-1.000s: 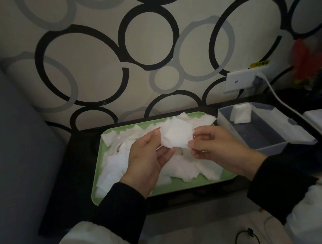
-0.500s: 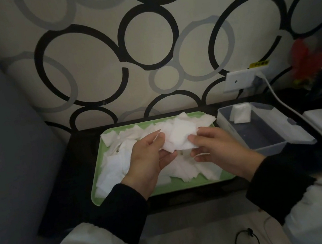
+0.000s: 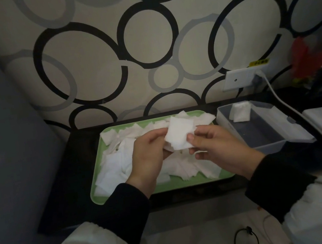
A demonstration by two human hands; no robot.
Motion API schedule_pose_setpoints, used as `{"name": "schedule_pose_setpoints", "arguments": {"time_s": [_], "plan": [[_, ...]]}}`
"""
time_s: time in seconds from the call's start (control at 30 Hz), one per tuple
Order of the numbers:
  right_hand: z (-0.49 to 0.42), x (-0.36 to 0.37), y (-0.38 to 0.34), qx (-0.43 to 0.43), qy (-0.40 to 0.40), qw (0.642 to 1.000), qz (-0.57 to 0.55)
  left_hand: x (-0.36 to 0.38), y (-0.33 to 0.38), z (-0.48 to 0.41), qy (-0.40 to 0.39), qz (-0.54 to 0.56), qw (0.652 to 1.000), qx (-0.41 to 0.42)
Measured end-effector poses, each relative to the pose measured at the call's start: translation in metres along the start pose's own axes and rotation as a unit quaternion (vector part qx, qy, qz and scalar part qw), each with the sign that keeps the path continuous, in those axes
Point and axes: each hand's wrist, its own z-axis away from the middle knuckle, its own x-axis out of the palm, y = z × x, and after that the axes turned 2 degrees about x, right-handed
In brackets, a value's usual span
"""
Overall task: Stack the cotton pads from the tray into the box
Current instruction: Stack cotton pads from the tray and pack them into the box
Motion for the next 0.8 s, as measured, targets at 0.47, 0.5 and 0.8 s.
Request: {"name": "schedule_pose_setpoints", "arguments": {"time_s": [0.47, 0.5, 0.8], "plan": [[-0.002, -0.001, 0.001, -0.009, 0.045, 0.997, 0.059, 0.008, -0.001, 0.003, -0.009, 0.052, 0.999, -0.007], [-0.002, 0.0, 0.0, -0.013, 0.047, 0.996, 0.07, 0.008, -0.001, 0.003, -0.009, 0.052, 0.999, -0.004], [0.0, -0.001, -0.005, -0.006, 0.072, 0.996, 0.054, 0.003, -0.004, 0.0, 0.014, 0.062, 0.998, 0.001]]}}
